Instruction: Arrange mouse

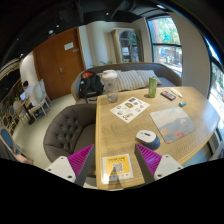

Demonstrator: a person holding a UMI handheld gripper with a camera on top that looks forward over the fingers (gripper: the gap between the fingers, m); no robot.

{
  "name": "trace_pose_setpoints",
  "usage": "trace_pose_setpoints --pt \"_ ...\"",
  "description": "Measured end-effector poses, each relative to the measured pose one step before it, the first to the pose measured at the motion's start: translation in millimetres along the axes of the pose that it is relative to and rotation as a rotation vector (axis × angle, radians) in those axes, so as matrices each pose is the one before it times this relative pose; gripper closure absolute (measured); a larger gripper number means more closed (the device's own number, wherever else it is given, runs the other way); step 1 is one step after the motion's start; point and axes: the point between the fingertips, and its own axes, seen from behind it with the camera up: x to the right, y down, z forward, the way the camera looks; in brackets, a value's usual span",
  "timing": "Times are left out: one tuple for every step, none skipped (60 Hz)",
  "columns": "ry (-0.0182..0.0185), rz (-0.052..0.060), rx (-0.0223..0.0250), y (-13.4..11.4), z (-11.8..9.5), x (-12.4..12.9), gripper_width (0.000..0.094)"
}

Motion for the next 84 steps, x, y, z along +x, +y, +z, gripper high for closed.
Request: trace_pose_setpoints --pt "0.00011 -0.004 -0.00094 -1.5 -0.5 0.86 0.0101" --pt "0.00049 -0.0028 0.00002 0.45 0.14 1.77 0.0102" --pt "0.00087 -0.0034 -0.00032 0.7 0.24 2.32 0.0104" --pt "0.00135 -0.0044 -0.00035 0.77 0.32 3.16 0.0105" --pt "0.00122 -0.0052 -0.00063 1.21 0.45 3.79 0.0105" --pt "0.00074 -0.0057 -0.0005 2.14 0.9 6.58 0.0104" --pt "0.00106 -0.0055 0.00014 1.91 0.9 5.42 0.0104" --pt "0.00181 -0.0055 -0.00037 2.35 1.41 6.31 0.0104" --pt "0.00302 -0.0039 -0.00154 3.97 0.79 -0.28 0.0106" --pt "0.00164 -0.0052 -0.00343 4.04 4.01 12.42 0.0105" --pt "0.00214 -0.0042 -0.00379 2.61 2.63 6.39 0.0105" --pt "0.00145 -0.0047 -0.00292 2.63 2.19 5.6 0.0103" --pt "0.00276 -0.0048 -0.00257 -1.79 3.55 4.18 0.0103" --pt "-0.00097 -0.0046 0.00108 5.73 2.11 7.27 0.0104" --pt "0.00039 -0.0052 0.00111 1.17 3.3 5.82 0.0103" --pt "-0.00007 -0.0062 0.00178 1.09 3.15 5.15 0.0103" --pt "0.00032 -0.0073 0.00167 0.79 3.08 5.16 0.0103" --pt "0.00012 -0.0089 0.00016 0.96 3.9 5.31 0.0103" --pt "-0.00033 -0.0109 -0.0004 1.12 4.24 5.17 0.0103" --pt "-0.00113 -0.0124 -0.00077 1.19 4.42 4.92 0.0103" --pt "-0.00103 -0.014 -0.00147 1.29 4.46 4.52 0.0103" --pt "0.0009 -0.0147 -0.00174 0.73 4.68 4.82 0.0105" --pt "0.00456 -0.0156 -0.00129 0.75 4.63 5.52 0.0106" --pt "0.00488 -0.0162 -0.00075 0.25 4.73 5.21 0.0106" --pt "0.00152 -0.0173 0.00058 -0.11 4.72 4.19 0.0106" --pt "-0.00194 -0.0163 0.00364 -0.62 4.67 3.3 0.0104" --pt "-0.00516 -0.016 0.00582 -1.09 4.66 2.29 0.0103" --pt "-0.00772 -0.0146 0.00609 -1.2 4.49 1.61 0.0103" --pt "-0.009 -0.0137 0.00561 -0.61 4.71 1.3 0.0103" --pt "-0.00895 -0.0132 0.00342 -0.32 4.55 1.37 0.0103" --pt "-0.00718 -0.0122 0.00078 0.56 3.9 1.97 0.0104" --pt "-0.00679 -0.0109 -0.00012 0.6 4.18 1.72 0.0105" --pt "-0.00805 -0.0094 0.00054 0.59 4.09 1.46 0.0108" --pt "-0.00933 -0.008 0.00148 0.35 4.39 1.01 0.0109" --pt "-0.00861 -0.0067 0.00141 0.42 3.71 1.04 0.0107" --pt "-0.008 -0.0057 0.00069 0.68 3.59 1.04 0.0108" --pt "-0.00714 -0.0037 -0.00037 0.89 3.34 1.17 0.0108" --pt "-0.00643 -0.0018 -0.00092 1.02 3.06 1.17 0.0111" --pt "-0.00698 -0.0002 -0.00107 1.52 3.03 1.12 0.011" --pt "-0.00723 0.0003 -0.00164 1.16 2.91 0.79 0.0111" --pt "-0.00681 0.0005 -0.002 1.26 2.45 0.87 0.0114" --pt "-0.00576 0.0011 -0.0016 1.14 2.11 1.14 0.0115" --pt "-0.00376 0.0009 -0.00098 1.04 2.51 1.46 0.012" --pt "-0.00157 0.0006 -0.00079 1.04 2.53 2.03 0.012" --pt "0.00012 0.0009 -0.00121 0.84 2.42 1.92 0.012" --pt "-0.0019 0.001 -0.00251 1.39 1.92 1.38 0.0118" --pt "-0.01182 0.0068 0.00973 -2.28 1.6 -0.98 0.0114" --pt "-0.00811 0.0096 0.00819 -1.71 1.63 -0.12 0.0119" --pt "-0.00656 0.0067 -0.00295 1.12 1.52 0.42 0.0124" --pt "-0.00989 0.011 0.00356 -1.32 1.67 -0.57 0.0129" --pt "-0.0066 0.0118 0.00235 -0.77 1.76 0.46 0.0135" --pt "-0.00311 0.0086 0.00115 -0.61 1.36 0.73 0.0138" --pt "-0.0001 0.0029 0.01023 -2.8 1.91 1.4 0.0148" --pt "0.00202 -0.0066 -0.00031 0.37 1.62 1.41 0.0155" --pt "-0.00059 -0.0086 0.00561 -1.61 1.43 0.44 0.0159" --pt "-0.00198 -0.0047 0.007 -2.01 1.08 -0.21 0.0172" --pt "-0.00271 -0.0006 0.00031 -0.19 1.45 -0.44 0.0183" --pt "-0.00017 0.0048 0.00437 -2.39 3.36 1.09 0.0191" --pt "0.00031 0.0037 0.00197 -1.03 1.96 0.46 0.0204" --pt "0.00248 0.001 0.00216 -1.21 0.98 0.77 0.0216" --pt "0.00289 -0.0004 0.00227 -1.21 1.2 0.87 0.0232" --pt "0.00197 0.0005 0.00142 -0.77 1.28 0.58 0.0247" --pt "0.00259 0.002 0.0021 -1.25 3.91 -1.89 0.0269" --pt "0.00198 0.0029 0.00117 -0.83 0.74 0.75 0.0291" --pt "0.00297 0.0052 0.00161 -1.01 0.8 0.88 0.0318" --pt "0.00369 0.0051 -0.00062 -0.57 -0.89 2.03 0.0348" --pt "0.00508 0.0048 -0.00111 -0.53 0.64 0.93 0.0384" --pt "0.00765 0.0012 -0.00095 -0.57 0.86 1.62 0.0392" --pt "0.0027 0.0028 -0.00172 0.01 0.6 0.17 0.0392" --pt "0.003 0.0035 -0.00065 0.01 -0.11 0.04 0.0396" --pt "0.00419 0.0056 -0.00106 0.37 -0.31 0.15 0.0398" --pt "0.0038 0.0089 0.00268 0.06 0.33 -0.5 0.0407" --pt "0.00506 0.0067 -0.00395 0.45 0.44 0.56 0.0418" --pt "0.00359 0.002 -0.00306 -0.1 0.63 -0.29 0.0429" --pt "0.00168 -0.0004 -0.00449 0.14 0.17 -0.26 0.0436" --pt "0.00121 0.0024 -0.00585 0.08 0.15 -0.05 0.0448" --pt "0.001 0.0045 -0.00727 0.16 0.15 -0.06 0.0461" --pt "0.00072 0.0034 -0.00933 0.12 0.02 -0.09 0.0473" --pt "-0.00187 0.0006 -0.00925 0.04 -0.05 0.45 0.0489" --pt "-0.00301 -0.0032 -0.01049 -0.37 -0.08 -1.03 0.0499" --pt "-0.00723 -0.0026 -0.01067 -0.44 -0.45 -1.4 0.0515" --pt "-0.01236 0.0004 -0.00995 -0.9 -0.85 -2.4 0.0522" --pt "-0.01637 0.0017 -0.01203 -0.66 -1.5 -2.99 0.0521" --pt "-0.0175 0.0012 -0.00114 -3.93 -2.4 -3.16 0.0551"
